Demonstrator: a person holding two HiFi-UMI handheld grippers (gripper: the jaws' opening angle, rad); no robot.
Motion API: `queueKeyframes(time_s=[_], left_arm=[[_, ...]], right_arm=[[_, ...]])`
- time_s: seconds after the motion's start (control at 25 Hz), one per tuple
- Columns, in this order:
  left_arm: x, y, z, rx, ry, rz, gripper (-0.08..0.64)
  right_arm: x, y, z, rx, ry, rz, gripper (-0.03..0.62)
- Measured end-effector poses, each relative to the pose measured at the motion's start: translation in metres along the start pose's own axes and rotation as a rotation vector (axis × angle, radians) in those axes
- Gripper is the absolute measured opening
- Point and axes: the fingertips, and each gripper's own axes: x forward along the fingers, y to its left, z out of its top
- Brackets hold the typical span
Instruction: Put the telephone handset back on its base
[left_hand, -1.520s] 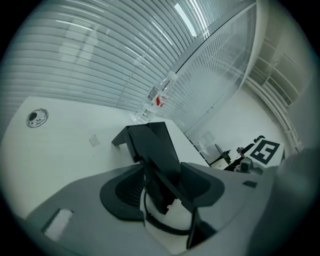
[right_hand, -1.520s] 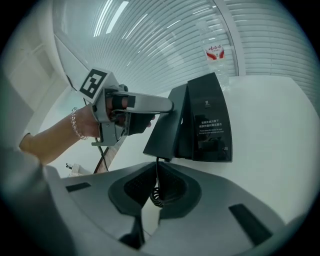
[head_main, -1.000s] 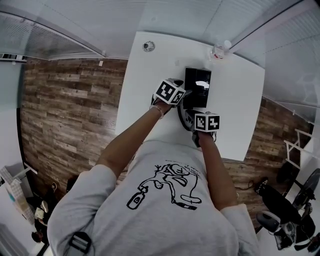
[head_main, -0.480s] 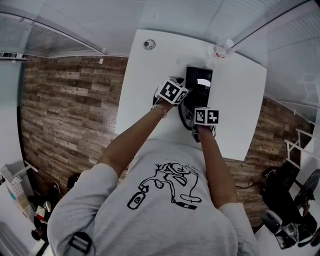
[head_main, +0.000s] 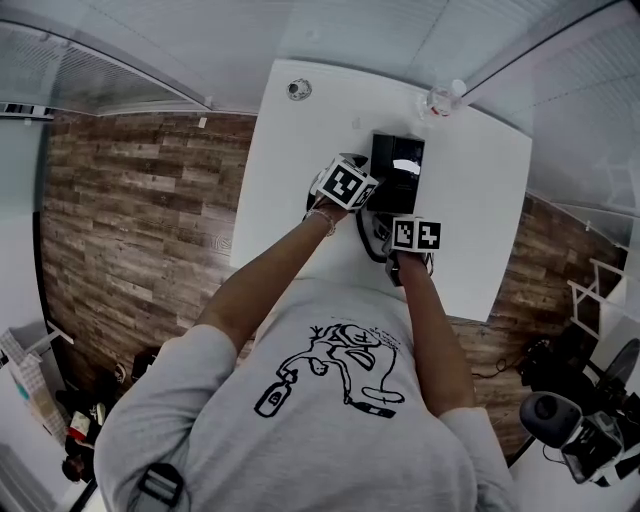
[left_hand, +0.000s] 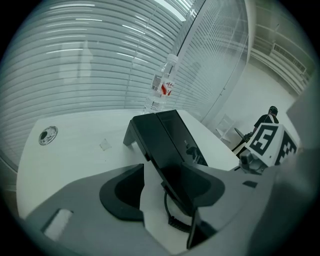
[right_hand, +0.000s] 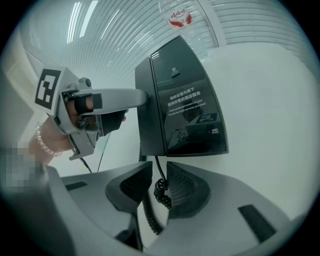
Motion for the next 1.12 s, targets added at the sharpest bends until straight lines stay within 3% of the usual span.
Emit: queueKeyframes(time_s=[0.16, 0.48, 0.8, 1.12], left_arm=[[-0.003, 0.003, -0.002, 0.004, -0.018, 0.025, 0.23], [-0.043, -0.007, -0.005, 0.002, -0.107, 0.069, 0.212], [-0.111, -0.034, 0.017, 0.017, -0.302, 0.083, 0.164], [-0.189, -0.077, 0.054, 0.089, -0.503, 0.081, 0.138]], right_arm=[[-0.022, -0.006, 0.003, -0.057, -0.04, -0.04, 0.054], [-0.089, 0.0, 0.038, -0.29, -0.227, -0.174, 0.052], [-0.17, 0.039, 0.076, -0.468, -0.458, -0.232, 0.052], [-0.241, 0.101, 0.096, -0.6, -0.641, -0.218, 0.052]])
